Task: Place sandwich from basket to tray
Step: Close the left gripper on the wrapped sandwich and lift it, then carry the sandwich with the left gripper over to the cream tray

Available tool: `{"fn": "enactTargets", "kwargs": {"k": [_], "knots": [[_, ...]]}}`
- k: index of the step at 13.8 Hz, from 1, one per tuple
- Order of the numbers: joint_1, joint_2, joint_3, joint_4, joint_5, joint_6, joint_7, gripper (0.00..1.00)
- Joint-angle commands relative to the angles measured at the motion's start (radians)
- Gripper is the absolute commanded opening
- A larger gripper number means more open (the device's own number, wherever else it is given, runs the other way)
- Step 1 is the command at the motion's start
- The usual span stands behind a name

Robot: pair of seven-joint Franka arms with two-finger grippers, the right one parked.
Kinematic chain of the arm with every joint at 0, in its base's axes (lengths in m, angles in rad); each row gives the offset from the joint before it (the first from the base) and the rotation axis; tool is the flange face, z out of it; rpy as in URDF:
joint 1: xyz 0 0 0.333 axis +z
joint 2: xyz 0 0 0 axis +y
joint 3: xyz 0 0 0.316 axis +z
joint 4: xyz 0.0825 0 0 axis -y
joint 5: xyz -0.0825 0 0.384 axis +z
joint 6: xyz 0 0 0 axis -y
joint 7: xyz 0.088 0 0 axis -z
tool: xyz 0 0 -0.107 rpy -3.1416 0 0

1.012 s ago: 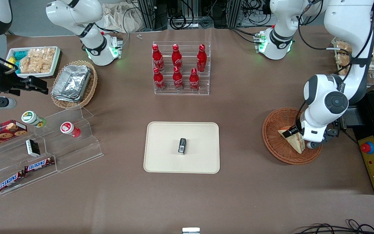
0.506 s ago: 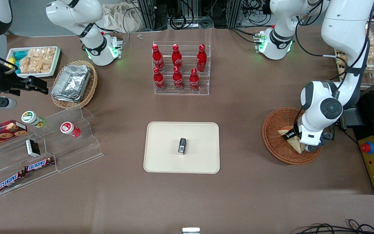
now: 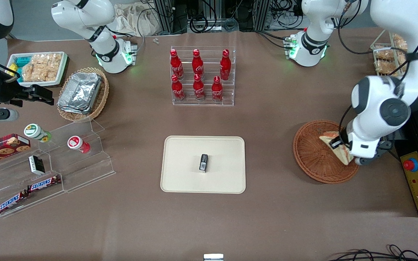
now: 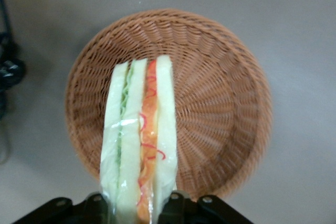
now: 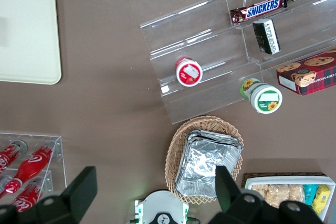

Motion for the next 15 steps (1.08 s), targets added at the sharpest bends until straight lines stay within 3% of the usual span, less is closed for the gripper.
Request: {"fn": "enactTargets", "kwargs": {"k": [1, 3, 5, 7, 12, 15], "knots": [[-0.028, -0.023, -0.106, 0.091, -0.009, -0.139, -0.017, 0.0], [-0.026, -0.012, -0.23, 0.11, -0.023, -0.141, -0.028, 0.0], [-0.029, 0.032, -0.323, 0.136, -0.094, -0.08, -0.023, 0.0], [-0.037, 0.106, -0.399, 0.169, -0.095, 0.016, -0.034, 0.0], [-0.126, 0.303, -0.417, 0.284, -0.07, 0.112, -0.028, 0.0], [-0.184, 0.42, -0.415, 0.348, 0.032, 0.153, -0.027, 0.0]]}}
